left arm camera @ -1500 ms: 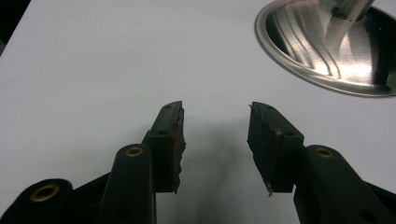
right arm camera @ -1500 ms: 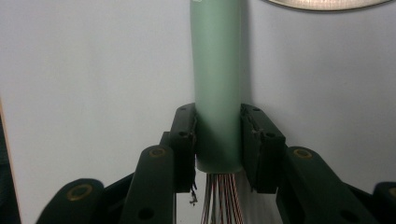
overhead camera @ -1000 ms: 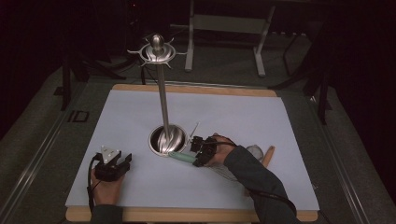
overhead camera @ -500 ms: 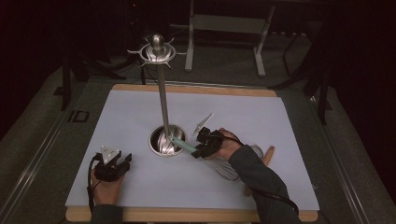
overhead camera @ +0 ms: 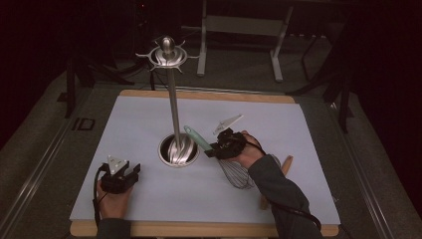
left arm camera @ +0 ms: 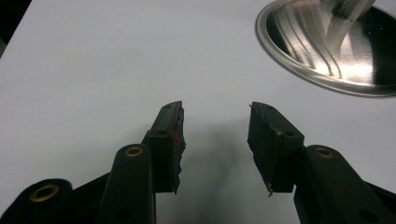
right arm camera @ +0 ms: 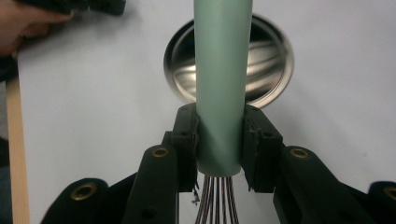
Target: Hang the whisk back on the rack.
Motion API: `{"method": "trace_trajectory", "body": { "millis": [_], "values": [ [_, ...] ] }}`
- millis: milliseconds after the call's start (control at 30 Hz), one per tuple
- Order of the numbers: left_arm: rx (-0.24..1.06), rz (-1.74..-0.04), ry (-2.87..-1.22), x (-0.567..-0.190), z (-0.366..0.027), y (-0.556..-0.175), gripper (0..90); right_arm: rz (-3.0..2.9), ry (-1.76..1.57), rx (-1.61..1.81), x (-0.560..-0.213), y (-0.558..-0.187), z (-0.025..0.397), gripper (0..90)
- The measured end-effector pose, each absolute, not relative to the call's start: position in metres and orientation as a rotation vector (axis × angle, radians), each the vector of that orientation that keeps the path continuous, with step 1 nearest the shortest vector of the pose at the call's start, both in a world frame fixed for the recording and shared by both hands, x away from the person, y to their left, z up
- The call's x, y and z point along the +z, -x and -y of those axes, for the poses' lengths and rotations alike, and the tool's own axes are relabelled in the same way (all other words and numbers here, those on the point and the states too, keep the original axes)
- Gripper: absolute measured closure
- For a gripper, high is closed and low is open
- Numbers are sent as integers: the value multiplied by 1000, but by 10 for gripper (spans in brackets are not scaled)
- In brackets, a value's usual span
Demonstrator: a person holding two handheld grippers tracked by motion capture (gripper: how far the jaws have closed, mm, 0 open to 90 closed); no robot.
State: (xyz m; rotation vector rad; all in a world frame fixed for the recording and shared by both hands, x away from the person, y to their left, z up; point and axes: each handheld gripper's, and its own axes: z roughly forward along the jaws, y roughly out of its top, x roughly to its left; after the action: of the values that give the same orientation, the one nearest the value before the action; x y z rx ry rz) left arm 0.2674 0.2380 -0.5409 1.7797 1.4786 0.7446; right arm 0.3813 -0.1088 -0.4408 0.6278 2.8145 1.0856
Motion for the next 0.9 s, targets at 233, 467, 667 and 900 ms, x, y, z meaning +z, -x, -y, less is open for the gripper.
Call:
{"method": "trace_trajectory", "body": {
  "millis": [233, 467, 667, 900],
  "values": [
    [744, -1480, -1777, -541, -238, -267, 557, -2706, -647, 1195, -426, -375, 115, 696],
    [745, -1480, -1775, -541, -238, -267, 557, -2634, -640, 1274, -413, -369, 118, 696],
    [748, -1474, -1771, -541, -238, -266, 562, -2590, -622, 1318, -404, -363, 120, 696],
    [751, -1474, -1770, -541, -238, -266, 562, -2537, -602, 1363, -392, -357, 123, 696]
  ]
}}
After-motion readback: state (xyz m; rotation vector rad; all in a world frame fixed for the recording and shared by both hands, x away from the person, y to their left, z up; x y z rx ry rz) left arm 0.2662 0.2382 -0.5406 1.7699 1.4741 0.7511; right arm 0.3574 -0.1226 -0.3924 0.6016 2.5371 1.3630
